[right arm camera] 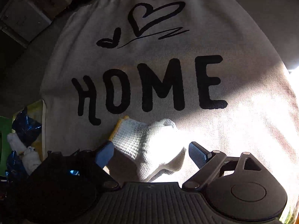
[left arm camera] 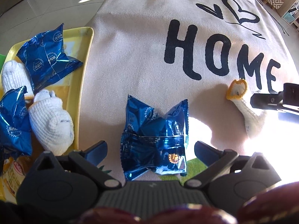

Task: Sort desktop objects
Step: 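Lift white glove with right gripper while left gripper hovers over blue packet, then lower left gripper and close on the blue foil packet while right gripper holds glove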

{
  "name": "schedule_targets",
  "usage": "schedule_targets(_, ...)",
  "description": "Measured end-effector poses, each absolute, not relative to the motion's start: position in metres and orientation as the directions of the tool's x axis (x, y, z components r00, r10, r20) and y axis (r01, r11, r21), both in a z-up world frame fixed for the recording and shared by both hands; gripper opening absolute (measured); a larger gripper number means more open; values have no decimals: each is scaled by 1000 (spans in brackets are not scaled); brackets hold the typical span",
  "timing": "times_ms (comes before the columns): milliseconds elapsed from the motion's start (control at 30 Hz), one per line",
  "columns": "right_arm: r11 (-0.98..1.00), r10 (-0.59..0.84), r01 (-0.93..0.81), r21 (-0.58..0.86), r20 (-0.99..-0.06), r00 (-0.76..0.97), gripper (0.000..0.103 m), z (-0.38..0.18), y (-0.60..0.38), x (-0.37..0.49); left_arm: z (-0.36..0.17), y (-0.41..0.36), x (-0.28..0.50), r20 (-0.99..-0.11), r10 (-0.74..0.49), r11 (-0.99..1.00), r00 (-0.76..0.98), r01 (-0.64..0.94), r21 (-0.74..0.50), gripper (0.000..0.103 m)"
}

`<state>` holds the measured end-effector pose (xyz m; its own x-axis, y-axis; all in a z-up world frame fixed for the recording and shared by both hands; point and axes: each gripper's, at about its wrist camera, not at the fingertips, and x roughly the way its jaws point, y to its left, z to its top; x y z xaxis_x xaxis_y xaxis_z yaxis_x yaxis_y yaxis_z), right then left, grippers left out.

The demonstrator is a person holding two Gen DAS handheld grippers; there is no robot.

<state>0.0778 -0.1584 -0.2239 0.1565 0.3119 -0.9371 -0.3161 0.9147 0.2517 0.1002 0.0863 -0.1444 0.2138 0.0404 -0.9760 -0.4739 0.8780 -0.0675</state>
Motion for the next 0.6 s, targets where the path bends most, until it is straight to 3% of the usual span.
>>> schedule_targets(600,904,221,-403,141,-963,158,89,-244,-146,68,-165,76,111,-987,76,882,145,-472,-2,103)
